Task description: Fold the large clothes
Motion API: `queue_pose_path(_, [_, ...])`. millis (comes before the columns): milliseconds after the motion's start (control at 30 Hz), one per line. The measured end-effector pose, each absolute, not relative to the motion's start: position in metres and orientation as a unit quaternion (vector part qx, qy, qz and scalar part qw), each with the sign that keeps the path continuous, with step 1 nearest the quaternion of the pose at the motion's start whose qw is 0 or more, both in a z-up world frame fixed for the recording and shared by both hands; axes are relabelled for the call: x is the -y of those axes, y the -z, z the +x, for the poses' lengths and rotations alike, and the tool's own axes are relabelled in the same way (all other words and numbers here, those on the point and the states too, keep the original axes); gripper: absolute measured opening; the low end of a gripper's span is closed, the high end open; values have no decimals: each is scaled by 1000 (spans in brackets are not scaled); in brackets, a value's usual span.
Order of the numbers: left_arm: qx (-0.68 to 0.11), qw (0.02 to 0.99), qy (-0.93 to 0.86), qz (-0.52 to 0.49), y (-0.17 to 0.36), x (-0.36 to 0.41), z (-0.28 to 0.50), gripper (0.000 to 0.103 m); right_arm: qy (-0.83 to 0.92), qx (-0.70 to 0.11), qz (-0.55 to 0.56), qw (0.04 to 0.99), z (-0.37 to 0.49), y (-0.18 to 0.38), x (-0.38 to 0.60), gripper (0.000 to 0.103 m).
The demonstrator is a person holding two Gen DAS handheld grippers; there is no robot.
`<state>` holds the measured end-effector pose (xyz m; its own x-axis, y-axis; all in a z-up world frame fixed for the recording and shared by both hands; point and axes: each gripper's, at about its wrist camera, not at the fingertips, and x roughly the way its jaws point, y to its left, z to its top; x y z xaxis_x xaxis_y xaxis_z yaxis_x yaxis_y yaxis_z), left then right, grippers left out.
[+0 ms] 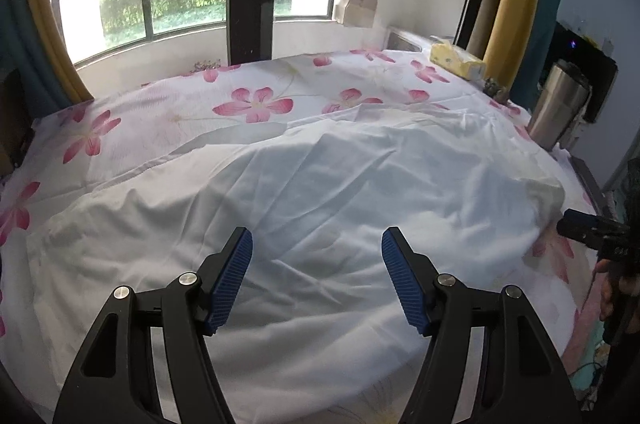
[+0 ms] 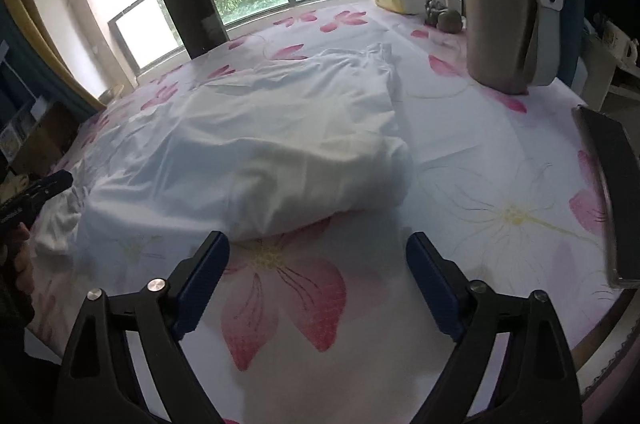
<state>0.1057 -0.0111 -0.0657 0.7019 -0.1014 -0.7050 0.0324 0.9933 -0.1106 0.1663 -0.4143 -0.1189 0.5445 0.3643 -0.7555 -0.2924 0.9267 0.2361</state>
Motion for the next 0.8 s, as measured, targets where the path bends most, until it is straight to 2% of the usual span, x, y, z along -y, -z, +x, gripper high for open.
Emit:
queue_pose_path(300, [-397,916,40,-54,81,8,124,70,-215,-430,71,874,193,123,387,100])
queue_pose_path(800, [-412,909,40,-44,102,14,146,71,-288,-439,139,840,247,127,340,101])
